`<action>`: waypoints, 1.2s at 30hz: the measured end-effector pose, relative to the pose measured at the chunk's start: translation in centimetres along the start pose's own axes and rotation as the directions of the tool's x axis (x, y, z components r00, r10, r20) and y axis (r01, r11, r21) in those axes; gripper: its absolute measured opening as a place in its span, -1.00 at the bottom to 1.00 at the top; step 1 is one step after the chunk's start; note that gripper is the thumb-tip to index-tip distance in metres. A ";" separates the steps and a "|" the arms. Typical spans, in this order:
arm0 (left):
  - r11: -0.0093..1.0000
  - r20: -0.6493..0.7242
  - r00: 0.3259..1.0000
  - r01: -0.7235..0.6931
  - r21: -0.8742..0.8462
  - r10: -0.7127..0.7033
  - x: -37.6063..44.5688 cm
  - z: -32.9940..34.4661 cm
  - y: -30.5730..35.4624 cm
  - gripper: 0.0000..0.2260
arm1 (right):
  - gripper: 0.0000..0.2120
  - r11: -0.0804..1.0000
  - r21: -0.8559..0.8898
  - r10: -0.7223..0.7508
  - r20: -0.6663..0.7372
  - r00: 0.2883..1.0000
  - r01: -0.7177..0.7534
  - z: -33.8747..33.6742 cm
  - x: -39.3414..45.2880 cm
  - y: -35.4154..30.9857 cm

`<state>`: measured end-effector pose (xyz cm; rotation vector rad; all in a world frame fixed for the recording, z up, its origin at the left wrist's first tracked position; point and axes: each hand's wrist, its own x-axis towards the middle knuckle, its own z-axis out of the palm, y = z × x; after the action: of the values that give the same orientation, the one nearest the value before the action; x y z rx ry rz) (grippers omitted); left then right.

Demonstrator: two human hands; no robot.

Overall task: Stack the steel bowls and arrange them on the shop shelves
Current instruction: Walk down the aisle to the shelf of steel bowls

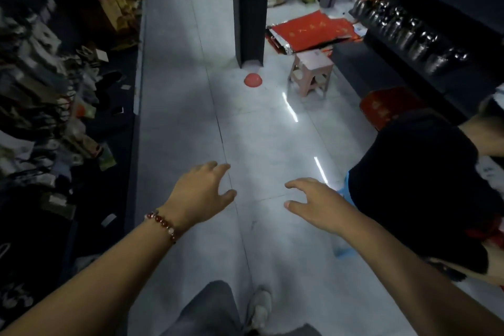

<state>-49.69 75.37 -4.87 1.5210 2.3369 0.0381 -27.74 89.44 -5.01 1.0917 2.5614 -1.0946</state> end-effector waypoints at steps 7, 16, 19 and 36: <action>1.000 -0.074 0.997 -0.009 0.015 0.010 13.7 -4.5 -1.5 -0.38 | -0.61 0.999 0.021 -0.036 -0.100 0.994 0.039 -7.7 12.1 0.0; 0.999 -0.033 0.999 -0.041 -0.031 0.040 37.4 -9.7 -6.3 -0.39 | -0.59 0.997 0.043 0.072 -0.098 0.993 -0.068 -16.3 32.7 1.8; 0.997 -0.004 0.997 -0.071 -0.016 0.071 45.6 -12.7 -7.4 -0.38 | -0.58 0.987 0.091 0.143 -0.115 0.983 -0.133 -19.9 39.0 1.9; 0.960 0.029 0.969 -0.248 0.130 0.247 85.9 -22.7 -1.5 -0.37 | -0.56 0.945 0.189 0.304 -0.220 0.927 -0.266 -41.2 68.2 12.5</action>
<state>-89.02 155.00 -7.60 1.8660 2.1634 -0.0662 -63.02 161.85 -9.17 1.6778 2.4093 -1.1614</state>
